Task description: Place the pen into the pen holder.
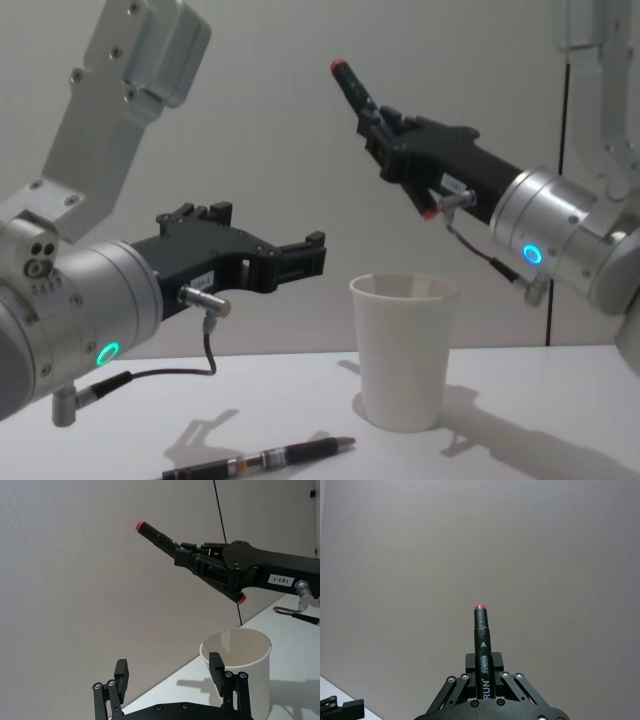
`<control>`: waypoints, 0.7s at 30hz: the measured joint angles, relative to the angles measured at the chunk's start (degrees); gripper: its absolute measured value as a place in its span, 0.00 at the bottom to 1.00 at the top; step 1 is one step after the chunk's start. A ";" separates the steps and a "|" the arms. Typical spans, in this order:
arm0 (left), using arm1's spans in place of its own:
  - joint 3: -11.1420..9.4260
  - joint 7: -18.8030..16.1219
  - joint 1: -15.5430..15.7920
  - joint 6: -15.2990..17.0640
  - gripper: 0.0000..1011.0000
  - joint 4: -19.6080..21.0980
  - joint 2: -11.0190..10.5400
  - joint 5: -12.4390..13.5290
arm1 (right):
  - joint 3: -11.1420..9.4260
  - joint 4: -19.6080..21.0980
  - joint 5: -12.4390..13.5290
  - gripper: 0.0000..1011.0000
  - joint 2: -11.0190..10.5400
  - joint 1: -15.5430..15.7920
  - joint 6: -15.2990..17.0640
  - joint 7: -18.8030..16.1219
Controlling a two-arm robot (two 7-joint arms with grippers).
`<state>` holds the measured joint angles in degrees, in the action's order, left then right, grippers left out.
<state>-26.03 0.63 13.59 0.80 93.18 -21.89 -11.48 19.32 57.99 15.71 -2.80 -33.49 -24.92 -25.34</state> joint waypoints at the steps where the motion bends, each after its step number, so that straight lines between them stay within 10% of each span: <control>1: 0.00 0.00 0.00 0.00 0.99 0.00 0.00 0.00 | 0.10 -0.47 -0.13 0.18 0.07 -0.04 -0.10 -0.06; 21: 0.00 0.00 0.00 0.00 0.99 0.00 0.00 0.00 | 0.83 -2.90 -1.28 0.18 0.24 0.59 -0.64 -0.05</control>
<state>-26.03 0.63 13.59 0.80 93.17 -21.89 -11.48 20.15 55.09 14.42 -2.57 -32.89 -25.56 -25.39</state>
